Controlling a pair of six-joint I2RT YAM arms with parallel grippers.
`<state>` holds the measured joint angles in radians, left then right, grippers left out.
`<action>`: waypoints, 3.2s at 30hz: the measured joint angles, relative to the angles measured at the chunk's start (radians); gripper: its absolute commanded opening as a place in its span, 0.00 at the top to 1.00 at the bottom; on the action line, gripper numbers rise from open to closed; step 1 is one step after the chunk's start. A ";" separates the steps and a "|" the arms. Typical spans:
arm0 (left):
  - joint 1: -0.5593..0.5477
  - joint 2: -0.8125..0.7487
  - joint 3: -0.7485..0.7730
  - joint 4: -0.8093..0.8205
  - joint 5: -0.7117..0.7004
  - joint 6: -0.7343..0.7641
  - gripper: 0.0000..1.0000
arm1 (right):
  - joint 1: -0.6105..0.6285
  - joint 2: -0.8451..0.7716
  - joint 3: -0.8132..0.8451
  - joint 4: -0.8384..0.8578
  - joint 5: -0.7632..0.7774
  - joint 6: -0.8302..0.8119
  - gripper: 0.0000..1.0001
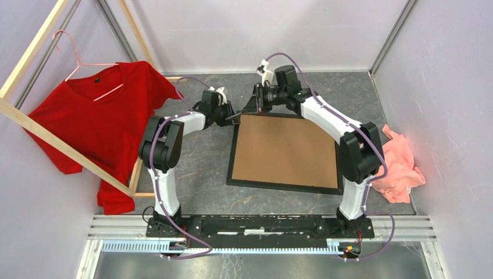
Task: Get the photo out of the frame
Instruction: Release the photo frame item from the photo frame, then place the screwdriver at the center of the board.
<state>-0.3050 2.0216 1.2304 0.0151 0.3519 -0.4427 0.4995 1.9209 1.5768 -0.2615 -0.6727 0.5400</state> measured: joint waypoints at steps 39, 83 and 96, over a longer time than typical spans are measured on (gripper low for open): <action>0.169 -0.029 -0.001 -0.160 0.106 -0.019 0.98 | -0.716 -0.618 -0.861 0.342 0.640 -0.634 1.00; 0.199 -0.179 0.074 -0.336 0.069 0.146 0.21 | -0.804 -0.449 -0.780 0.084 0.477 -0.824 0.35; -0.011 -0.407 -0.011 -0.404 0.119 0.539 0.03 | -0.803 -0.664 -0.765 0.062 0.276 -0.980 0.14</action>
<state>-0.3161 1.6146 1.2190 -0.3889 0.4713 0.0963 -0.3038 1.2572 0.8120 -0.1997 -0.3969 -0.4397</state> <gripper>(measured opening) 0.948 0.841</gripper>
